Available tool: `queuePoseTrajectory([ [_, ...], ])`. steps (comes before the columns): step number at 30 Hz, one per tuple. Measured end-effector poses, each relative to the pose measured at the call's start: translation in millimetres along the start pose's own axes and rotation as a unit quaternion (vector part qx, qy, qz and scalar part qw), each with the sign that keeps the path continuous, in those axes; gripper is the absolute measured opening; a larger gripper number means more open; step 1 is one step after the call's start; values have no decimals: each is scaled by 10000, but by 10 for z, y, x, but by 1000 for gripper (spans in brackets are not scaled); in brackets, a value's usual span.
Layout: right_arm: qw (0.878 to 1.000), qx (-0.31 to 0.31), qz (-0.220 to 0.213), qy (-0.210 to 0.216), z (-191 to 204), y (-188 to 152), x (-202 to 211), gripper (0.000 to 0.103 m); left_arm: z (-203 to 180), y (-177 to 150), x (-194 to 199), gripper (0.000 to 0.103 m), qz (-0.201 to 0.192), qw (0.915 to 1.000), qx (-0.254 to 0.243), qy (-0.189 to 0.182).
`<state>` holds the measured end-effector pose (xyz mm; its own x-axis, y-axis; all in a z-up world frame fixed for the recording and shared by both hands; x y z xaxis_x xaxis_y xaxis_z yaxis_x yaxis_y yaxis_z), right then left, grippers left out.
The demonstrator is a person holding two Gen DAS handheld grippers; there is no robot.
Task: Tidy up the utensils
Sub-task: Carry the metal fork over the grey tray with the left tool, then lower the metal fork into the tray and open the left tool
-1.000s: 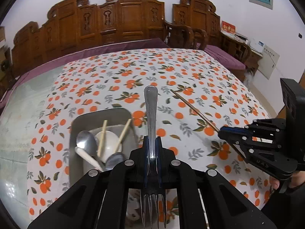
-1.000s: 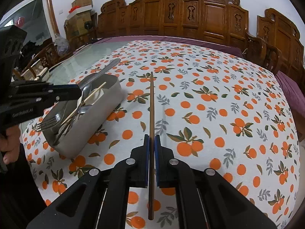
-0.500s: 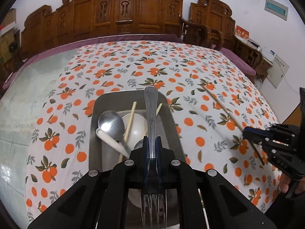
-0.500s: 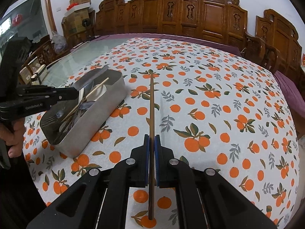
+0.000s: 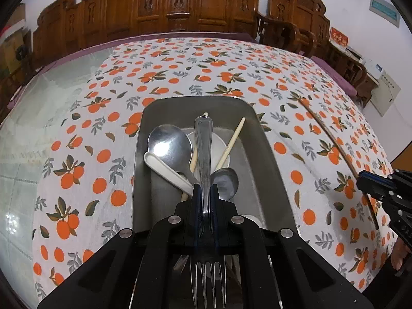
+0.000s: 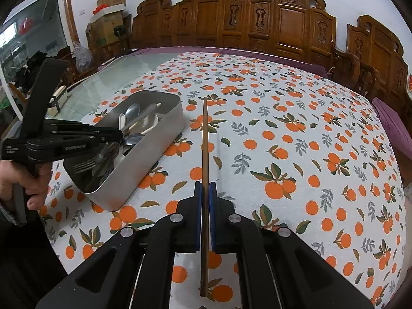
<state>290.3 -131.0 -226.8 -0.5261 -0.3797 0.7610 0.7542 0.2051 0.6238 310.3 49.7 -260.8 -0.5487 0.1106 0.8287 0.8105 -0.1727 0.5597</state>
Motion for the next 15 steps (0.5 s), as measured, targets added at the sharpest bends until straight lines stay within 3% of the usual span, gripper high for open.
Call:
queuePoseTrajectory([
  [9,9998,-57,-55,167,148,7,90,6,29,87,123,7,-167,9998,-50,56],
  [15,9996,37,-111,256,372,109,142,6,96,198,346,16,-458,9986,-166,203],
])
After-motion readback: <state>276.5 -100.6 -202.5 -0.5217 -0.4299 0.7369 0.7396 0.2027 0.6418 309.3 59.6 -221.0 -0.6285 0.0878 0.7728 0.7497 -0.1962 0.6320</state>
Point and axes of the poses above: each gripper's, at about its wrist camera, not at the fingertips, and x roughly against the way its jaws point, z to its left, y to its top, the point moved 6 cm from there along -x, roughly the way its jaws point, and after that the axes turned 9 degrees about -x, right-handed, at the moved point
